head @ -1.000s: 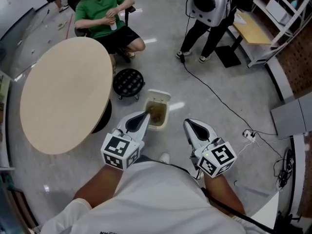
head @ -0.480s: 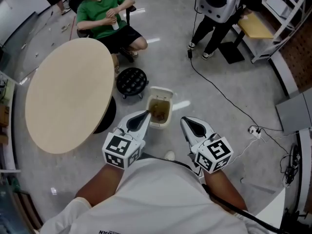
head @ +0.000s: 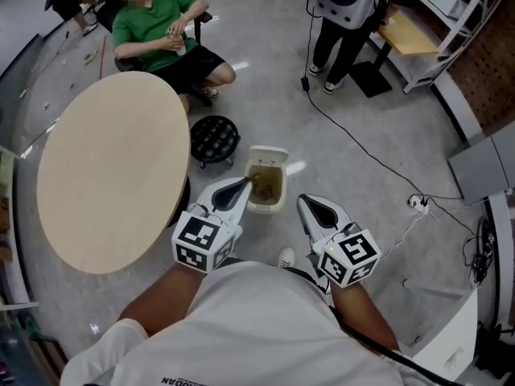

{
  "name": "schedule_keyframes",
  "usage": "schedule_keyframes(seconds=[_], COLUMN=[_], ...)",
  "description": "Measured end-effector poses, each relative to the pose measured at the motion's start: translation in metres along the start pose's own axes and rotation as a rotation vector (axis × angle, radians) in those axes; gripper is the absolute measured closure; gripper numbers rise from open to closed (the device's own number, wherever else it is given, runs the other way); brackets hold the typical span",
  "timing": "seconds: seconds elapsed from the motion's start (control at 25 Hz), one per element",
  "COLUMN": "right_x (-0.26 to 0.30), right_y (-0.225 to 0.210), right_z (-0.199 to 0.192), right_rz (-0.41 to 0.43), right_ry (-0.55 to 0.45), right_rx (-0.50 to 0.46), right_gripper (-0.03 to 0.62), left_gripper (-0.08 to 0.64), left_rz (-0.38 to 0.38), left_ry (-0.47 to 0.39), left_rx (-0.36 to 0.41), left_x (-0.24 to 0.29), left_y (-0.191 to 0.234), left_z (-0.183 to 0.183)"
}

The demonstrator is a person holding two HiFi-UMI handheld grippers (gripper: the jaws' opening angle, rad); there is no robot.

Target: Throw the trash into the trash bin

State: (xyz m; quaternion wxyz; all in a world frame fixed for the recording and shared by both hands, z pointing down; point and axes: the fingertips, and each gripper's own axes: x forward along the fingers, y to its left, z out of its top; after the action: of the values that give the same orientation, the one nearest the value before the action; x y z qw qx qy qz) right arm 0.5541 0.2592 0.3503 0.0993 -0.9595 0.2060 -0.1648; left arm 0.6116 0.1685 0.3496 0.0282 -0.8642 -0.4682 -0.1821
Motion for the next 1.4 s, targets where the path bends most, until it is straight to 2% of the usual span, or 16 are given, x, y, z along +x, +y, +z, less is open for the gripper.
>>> schedule_keyframes(seconds=[0.36,1.4], right_x=[0.0080,0.0081], right_y=[0.0074,0.0042], right_z=[-0.0085,-0.0081], right_rz=[-0.028,-0.028], right_ry=[0.033,0.041], right_rx=[-0.002,-0.016], right_gripper=[0.591,0.591], left_gripper=[0.552,0.553], left_rz=[-0.020,-0.018], left_ry=[0.008,-0.002], left_rx=[-0.024,-0.026], left_x=[-0.0066,-0.0042], left_y=[0.0101,0.0076], left_z=[-0.0101,-0.0084])
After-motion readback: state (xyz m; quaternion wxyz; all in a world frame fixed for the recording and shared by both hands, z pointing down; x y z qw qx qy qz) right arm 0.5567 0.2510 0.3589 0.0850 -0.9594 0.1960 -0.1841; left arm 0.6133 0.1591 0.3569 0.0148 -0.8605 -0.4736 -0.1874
